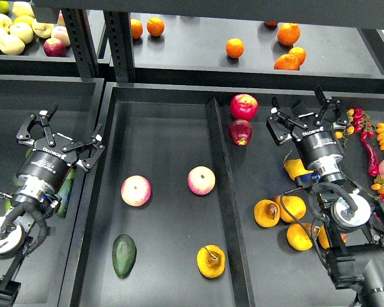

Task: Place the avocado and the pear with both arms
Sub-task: 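Raise the left gripper and open it above the tray, then move the left gripper down over the dark avocado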

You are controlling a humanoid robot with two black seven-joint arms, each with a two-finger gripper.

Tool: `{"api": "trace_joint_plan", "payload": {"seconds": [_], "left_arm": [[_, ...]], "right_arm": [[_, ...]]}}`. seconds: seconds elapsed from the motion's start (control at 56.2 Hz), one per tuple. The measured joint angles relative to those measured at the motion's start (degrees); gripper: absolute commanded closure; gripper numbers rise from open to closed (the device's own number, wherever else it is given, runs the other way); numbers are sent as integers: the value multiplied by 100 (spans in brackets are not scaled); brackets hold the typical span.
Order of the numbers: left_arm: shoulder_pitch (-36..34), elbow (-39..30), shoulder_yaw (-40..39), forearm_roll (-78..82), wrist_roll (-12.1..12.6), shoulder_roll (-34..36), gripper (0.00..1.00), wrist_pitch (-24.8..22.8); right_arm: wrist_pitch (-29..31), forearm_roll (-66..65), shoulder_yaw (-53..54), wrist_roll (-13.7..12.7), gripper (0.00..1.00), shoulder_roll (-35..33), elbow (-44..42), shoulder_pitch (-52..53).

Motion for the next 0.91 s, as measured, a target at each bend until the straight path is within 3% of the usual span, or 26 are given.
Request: {"api": "trace_joint_plan", "payload": {"seconds": [0.142,0.213,0.409,0.48,0.623,0.765,0.783,0.907], "left_arm": [[13,8,-1,-11,256,0,0,-36],[14,9,-7,-12,502,0,0,-37],[-47,27,-3,-13,1718,0,0,-44],[-106,51,63,-13,1987,0,0,-48],[-440,76,471,-115,2089,230,0,-59],[-1086,103,1245,-717,2094,1561,0,-60],[-1357,132,1650,-1007,2094,2012,0,-97],[-1777,182,2393,-1236,2097,2720,0,-236]], "right_arm": [[13,-5,9,-14,0,0,-39,1],[15,-13,43,-21,0,0,-94,12],[-30,-18,87,-35,0,0,-163,126],[-46,-17,88,-40,0,0,-165,153],[-51,-11,88,-43,0,0,-172,174],[-53,-2,83,-43,0,0,-174,175],[-53,-1,77,-43,0,0,-174,176],[-53,1,70,-43,0,0,-190,176]]}}
